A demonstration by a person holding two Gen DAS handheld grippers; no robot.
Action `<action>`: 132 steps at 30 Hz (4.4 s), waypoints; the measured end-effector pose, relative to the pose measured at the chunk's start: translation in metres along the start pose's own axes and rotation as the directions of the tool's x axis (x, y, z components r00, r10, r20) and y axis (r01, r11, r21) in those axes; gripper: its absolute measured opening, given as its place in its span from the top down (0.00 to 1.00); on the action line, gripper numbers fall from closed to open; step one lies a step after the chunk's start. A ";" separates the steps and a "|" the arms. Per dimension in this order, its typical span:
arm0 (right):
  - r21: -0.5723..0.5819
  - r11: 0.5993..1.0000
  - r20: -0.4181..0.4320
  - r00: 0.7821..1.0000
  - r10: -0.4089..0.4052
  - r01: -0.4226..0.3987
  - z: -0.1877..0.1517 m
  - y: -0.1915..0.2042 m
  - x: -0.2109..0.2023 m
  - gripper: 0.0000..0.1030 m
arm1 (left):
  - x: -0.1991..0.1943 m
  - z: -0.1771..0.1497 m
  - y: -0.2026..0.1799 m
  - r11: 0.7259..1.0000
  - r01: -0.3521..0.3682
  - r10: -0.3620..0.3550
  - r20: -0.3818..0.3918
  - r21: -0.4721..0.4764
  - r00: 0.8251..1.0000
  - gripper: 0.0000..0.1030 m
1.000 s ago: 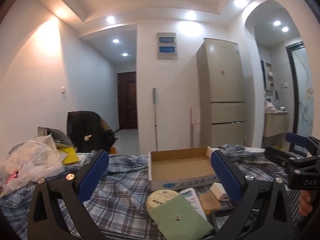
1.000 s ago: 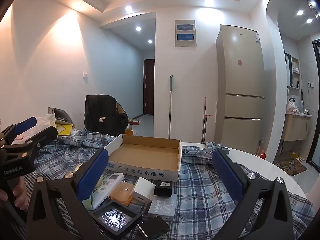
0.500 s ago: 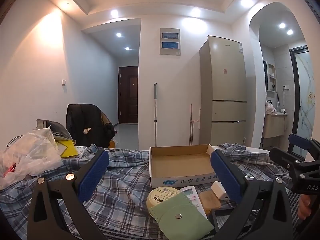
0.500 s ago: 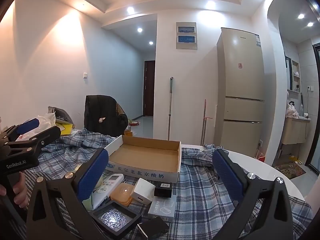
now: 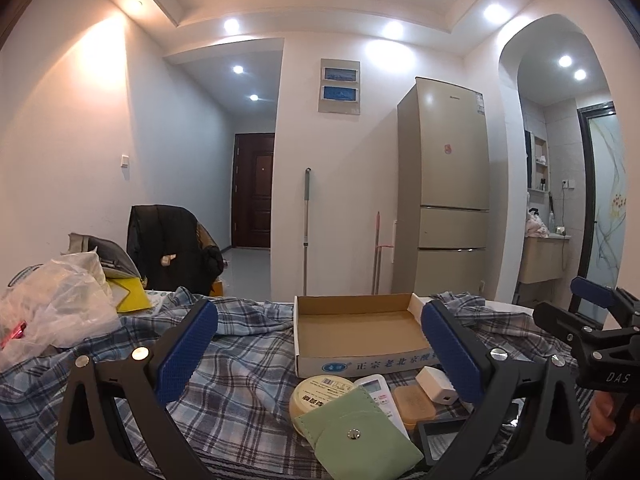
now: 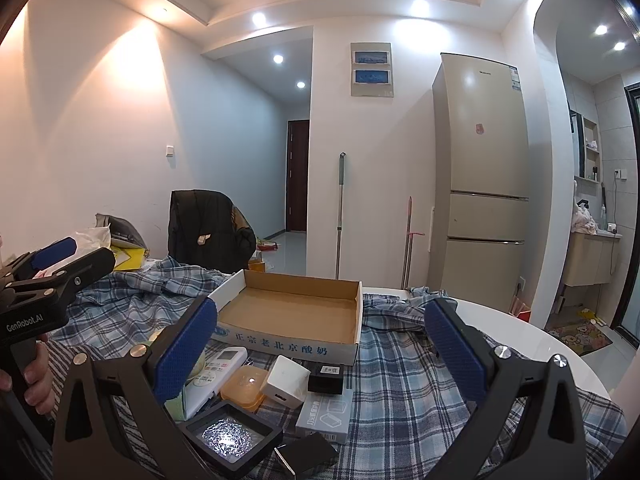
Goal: Organize rigid objects
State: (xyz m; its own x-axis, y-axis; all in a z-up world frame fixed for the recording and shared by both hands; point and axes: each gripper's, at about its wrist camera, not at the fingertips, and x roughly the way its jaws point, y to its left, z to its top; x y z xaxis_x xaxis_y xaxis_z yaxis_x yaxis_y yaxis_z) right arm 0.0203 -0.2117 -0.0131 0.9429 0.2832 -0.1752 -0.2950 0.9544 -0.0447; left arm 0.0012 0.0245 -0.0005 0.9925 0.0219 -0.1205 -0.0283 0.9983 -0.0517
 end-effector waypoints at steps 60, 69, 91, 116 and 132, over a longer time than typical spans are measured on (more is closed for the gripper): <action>-0.029 0.999 -0.005 1.000 0.017 -0.017 -0.001 0.008 0.000 0.00 | -0.014 0.000 -0.008 0.997 0.044 -0.048 0.062 0.057 0.997 0.00; -0.031 0.999 -0.010 1.000 0.024 -0.024 -0.001 0.008 0.001 0.00 | -0.008 0.000 -0.007 0.999 0.031 -0.032 0.032 0.045 0.999 0.00; 0.015 0.999 -0.001 1.000 -0.031 0.031 0.005 -0.004 -0.003 0.00 | -0.015 0.024 0.010 0.989 -0.143 0.148 -0.151 0.044 0.977 0.00; 0.055 0.982 -0.041 0.983 -0.177 0.179 0.006 -0.018 0.001 0.00 | 0.095 -0.048 0.004 0.939 -0.226 -0.014 -0.687 -0.257 0.726 0.00; 0.051 0.986 -0.053 0.986 -0.159 0.162 0.006 -0.018 0.002 0.00 | 0.118 -0.080 0.000 0.895 -0.273 -0.100 -0.754 -0.353 0.649 0.26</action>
State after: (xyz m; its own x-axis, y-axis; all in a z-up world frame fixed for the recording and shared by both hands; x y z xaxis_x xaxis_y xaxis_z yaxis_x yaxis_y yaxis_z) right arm 0.0285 -0.2279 -0.0067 0.9682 0.1227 -0.2182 -0.1305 0.9912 -0.0218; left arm 0.1091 0.0223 -0.0944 0.5575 -0.1267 -0.8204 -0.3380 0.8680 -0.3637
